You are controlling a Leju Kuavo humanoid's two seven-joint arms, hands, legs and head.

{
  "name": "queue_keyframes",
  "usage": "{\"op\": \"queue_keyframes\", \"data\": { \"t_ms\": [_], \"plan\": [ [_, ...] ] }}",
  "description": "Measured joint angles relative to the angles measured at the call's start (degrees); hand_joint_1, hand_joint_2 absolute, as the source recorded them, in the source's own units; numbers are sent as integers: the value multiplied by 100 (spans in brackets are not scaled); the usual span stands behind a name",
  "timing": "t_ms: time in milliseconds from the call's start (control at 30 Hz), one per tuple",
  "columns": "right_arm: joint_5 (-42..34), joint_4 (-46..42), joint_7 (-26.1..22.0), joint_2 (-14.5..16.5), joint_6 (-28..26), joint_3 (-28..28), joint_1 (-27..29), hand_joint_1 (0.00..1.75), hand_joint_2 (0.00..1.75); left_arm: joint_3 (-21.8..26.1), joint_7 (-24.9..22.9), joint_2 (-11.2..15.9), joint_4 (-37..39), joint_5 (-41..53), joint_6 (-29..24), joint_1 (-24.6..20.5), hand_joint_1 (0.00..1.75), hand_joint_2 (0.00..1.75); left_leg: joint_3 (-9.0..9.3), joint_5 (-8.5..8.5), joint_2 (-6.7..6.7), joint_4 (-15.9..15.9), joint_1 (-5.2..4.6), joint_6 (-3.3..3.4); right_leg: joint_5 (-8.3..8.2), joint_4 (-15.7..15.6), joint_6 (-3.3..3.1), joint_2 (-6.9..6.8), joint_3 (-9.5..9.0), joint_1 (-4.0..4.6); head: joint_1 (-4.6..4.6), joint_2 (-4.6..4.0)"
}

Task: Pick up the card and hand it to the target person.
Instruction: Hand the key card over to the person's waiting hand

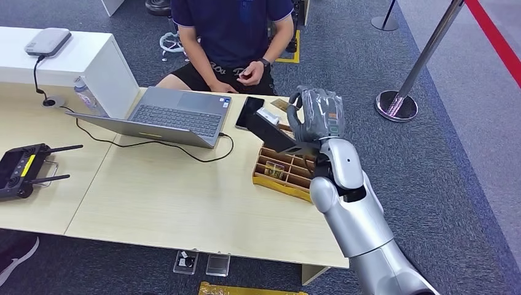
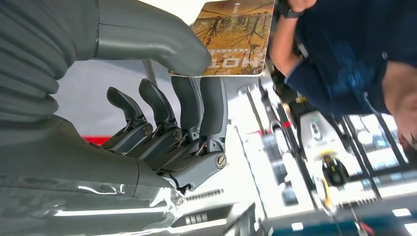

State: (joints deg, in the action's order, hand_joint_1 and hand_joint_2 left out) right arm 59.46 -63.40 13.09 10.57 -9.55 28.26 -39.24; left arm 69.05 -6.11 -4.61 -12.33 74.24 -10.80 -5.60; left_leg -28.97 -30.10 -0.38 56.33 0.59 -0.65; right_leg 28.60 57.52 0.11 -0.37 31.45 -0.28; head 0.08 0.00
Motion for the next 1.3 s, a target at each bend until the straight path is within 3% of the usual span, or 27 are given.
{"op": "queue_keyframes", "data": {
  "t_ms": [167, 500, 900, 1033, 1100, 1233, 1300],
  "plan": [
    [490, 198, -214, -14, -532, 17, -114, 154, 175, -1, 63, 0, 1, 70, 6, -8, 0, 175, 0, 0, 0, 0, 0, 0, -1, 0, -1, 0, -1, 0, -1, 0],
    [1715, 1926, -369, 272, -1756, 75, -931, 154, 175, -6, 65, 0, -1, 173, 16, -70, 0, 175, -1, 4, 0, 0, 0, -2, -3, 5, -1, 0, 0, 0, -3, 0],
    [2251, 3533, 56, 691, -1563, 103, -1679, 154, 175, -21, 39, 2, 1, 285, 23, -86, 0, 175, 0, 5, -1, 1, 0, -3, -3, 5, 0, 0, 0, 0, -1, 0],
    [2310, 3795, 124, 709, -1502, 103, -1762, 0, 175, -29, 94, 2, 1, 323, 91, -95, 0, 175, 0, 6, 0, 1, 0, -3, -4, 5, 0, 0, 0, 0, 2, 0],
    [2339, 3873, 141, 713, -1500, 103, -1786, 0, 175, -40, 123, 2, -1, 358, 128, -102, 0, 175, 0, 6, 0, 1, 0, -3, -4, 5, 0, 0, 0, 0, 0, 0],
    [2389, 3979, 134, 714, -1510, 99, -1833, 0, 175, -67, 138, 9, 1, 385, 104, -107, 0, 0, -1, 6, 0, 1, 0, -3, -4, 5, 0, 0, 1, 0, -4, 0],
    [2416, 4013, 110, 715, -1529, 96, -1859, 0, 175, -68, 141, 14, 1, 378, 78, -110, 0, 0, -1, 6, 0, 1, 0, -3, -4, 5, 0, 0, 1, 0, -3, 0]
  ]
}}
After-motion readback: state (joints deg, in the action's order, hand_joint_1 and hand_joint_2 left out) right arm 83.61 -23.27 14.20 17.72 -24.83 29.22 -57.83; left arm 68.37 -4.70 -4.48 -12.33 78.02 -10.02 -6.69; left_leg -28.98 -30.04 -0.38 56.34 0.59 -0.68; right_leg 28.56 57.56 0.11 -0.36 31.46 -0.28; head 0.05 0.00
